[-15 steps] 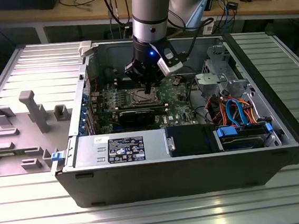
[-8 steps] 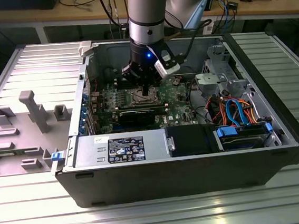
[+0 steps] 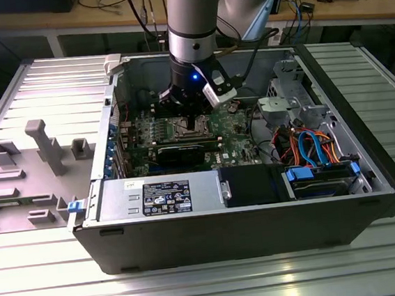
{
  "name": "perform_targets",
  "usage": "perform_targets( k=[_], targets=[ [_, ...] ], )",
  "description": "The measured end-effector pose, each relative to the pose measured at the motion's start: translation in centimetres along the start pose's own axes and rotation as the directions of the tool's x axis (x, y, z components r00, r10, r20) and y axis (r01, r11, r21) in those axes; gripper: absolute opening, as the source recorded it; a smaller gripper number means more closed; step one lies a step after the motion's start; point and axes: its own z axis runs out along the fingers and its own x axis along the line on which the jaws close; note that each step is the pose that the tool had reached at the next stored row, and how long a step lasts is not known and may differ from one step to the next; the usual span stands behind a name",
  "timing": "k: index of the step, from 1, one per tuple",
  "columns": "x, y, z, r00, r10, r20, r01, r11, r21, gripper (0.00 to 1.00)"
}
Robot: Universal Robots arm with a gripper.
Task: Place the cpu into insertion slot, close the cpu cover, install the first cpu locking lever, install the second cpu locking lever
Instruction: 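Install the second cpu locking lever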
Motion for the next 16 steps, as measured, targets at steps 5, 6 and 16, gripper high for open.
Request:
perform_targets(
  k=[5, 6, 16],
  targets=[
    [0.00, -0.12, 0.01, 1.0000, 0.000, 0.0000, 0.000, 1.0000, -0.0002, 0.11],
    [0.01, -0.21, 0.01, 1.0000, 0.000, 0.0000, 0.000, 1.0000, -0.0003, 0.11],
    [0.03, -0.42, 0.01, 1.0000, 0.000, 0.0001, 0.000, 1.0000, -0.0018, 0.11]
  ],
)
